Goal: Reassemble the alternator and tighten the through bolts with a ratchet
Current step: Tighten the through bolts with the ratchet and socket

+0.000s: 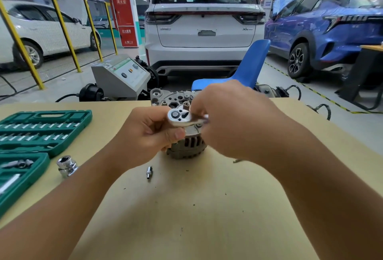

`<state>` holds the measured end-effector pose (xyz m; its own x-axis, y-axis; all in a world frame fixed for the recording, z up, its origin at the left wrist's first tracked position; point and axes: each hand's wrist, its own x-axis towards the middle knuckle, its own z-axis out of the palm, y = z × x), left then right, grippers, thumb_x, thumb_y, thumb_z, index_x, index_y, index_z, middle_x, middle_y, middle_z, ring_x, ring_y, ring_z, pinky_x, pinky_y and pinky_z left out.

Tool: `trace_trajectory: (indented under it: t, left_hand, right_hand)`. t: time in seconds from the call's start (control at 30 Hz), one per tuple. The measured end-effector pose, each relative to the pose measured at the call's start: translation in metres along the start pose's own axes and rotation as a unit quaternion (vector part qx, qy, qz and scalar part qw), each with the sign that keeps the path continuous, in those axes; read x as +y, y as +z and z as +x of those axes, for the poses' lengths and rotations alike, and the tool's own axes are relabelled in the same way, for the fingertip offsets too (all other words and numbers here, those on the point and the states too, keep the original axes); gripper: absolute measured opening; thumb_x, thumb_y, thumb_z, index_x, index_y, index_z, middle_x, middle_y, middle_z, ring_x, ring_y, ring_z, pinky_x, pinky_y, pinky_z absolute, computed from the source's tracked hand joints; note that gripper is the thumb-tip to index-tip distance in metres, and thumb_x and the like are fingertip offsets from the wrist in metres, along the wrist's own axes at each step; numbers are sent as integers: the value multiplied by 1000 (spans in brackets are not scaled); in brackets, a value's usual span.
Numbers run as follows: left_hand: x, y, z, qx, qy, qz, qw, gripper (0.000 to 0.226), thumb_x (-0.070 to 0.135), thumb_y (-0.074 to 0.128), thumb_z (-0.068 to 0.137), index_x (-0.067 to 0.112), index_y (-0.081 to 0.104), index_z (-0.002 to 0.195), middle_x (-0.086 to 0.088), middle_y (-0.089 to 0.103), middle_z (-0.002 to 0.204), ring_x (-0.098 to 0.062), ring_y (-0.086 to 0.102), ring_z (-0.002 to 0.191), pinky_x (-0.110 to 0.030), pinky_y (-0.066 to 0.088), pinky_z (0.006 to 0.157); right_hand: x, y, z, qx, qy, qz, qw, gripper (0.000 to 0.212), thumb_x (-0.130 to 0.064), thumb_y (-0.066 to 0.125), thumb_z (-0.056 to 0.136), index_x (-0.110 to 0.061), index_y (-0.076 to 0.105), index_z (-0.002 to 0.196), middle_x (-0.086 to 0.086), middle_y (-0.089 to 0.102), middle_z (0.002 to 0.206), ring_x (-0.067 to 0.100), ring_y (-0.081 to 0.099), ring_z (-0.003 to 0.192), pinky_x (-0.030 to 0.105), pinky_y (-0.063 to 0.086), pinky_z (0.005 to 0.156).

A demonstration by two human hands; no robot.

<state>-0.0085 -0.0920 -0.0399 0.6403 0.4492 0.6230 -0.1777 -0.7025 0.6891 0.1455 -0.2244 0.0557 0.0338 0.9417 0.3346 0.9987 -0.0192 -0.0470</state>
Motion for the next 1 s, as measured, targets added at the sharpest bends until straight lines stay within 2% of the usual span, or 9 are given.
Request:
trace_trajectory:
  t: [0.07,0.17,0.27,0.37,0.47,0.57,0.7,0.9,1.0]
  left_hand:
    - [-1,1,0,0,0,5,1000,6,15,72,92,17,77,96,-21,60,71,-31,50,53,-34,46,45]
    - [1,0,-2,16,-1,-3,1000,2,26,77,92,26,78,91,-9,65,67,-30,54,52,-38,46,47]
    - [2,-4,-2,-3,1,-22,1000,6,19,73,91,20,78,88,-14,70,75,-39,58,61,-43,48,53]
    - [3,-7,2,-34,-16,-40,998,15,19,75,90,31,82,93,-13,71,79,-29,57,59,-35,51,53]
    - [-1,-8,2,-44,-23,-12,999,9,24,74,91,29,80,95,-20,68,78,-28,56,56,-30,52,50]
    - [-8,-4,1,-11,-24,1,1000,7,28,71,92,26,77,95,-8,71,76,-15,59,53,-28,51,48]
    - [-9,-3,-1,-9,-7,17,1000,13,27,69,91,17,74,97,1,65,72,-15,57,51,-32,49,48]
    - [-8,-6,0,-42,-37,-25,998,16,19,69,93,5,72,102,-10,65,78,-18,61,52,-29,52,50]
    - [-10,1,-3,3,-13,-1,1000,20,27,72,95,8,75,103,3,65,71,-18,60,47,-27,49,46]
  right_hand:
    - [3,2,-1,46,14,-34,998,7,-17,60,86,-24,60,87,-2,49,75,17,47,59,28,26,52]
    - [-11,2,-8,-33,-20,70,997,10,-36,64,81,-31,60,73,-5,52,55,6,42,44,23,26,40]
    - [-25,1,-11,-73,-71,132,986,24,-42,60,79,-62,52,69,-34,53,59,3,48,43,23,22,38]
    - [-9,2,-7,-50,-10,86,995,18,-30,62,86,-26,60,68,-6,53,55,8,48,47,24,31,42]
    - [17,7,-14,58,69,-19,996,11,-34,57,95,-32,67,95,-8,60,78,19,57,76,33,46,62]
    - [14,26,-45,157,118,23,980,19,-48,58,89,-30,62,84,-9,55,66,15,54,62,32,46,56]
    - [-15,51,-78,135,50,234,962,13,-43,60,77,-31,55,75,-5,57,61,14,53,49,22,38,42]
    - [30,52,-67,281,123,249,919,26,-26,85,79,-31,77,103,-15,72,84,5,65,79,10,48,74]
    - [13,62,-71,320,100,228,914,20,-29,80,81,-25,77,101,-12,71,80,9,66,73,27,54,70]
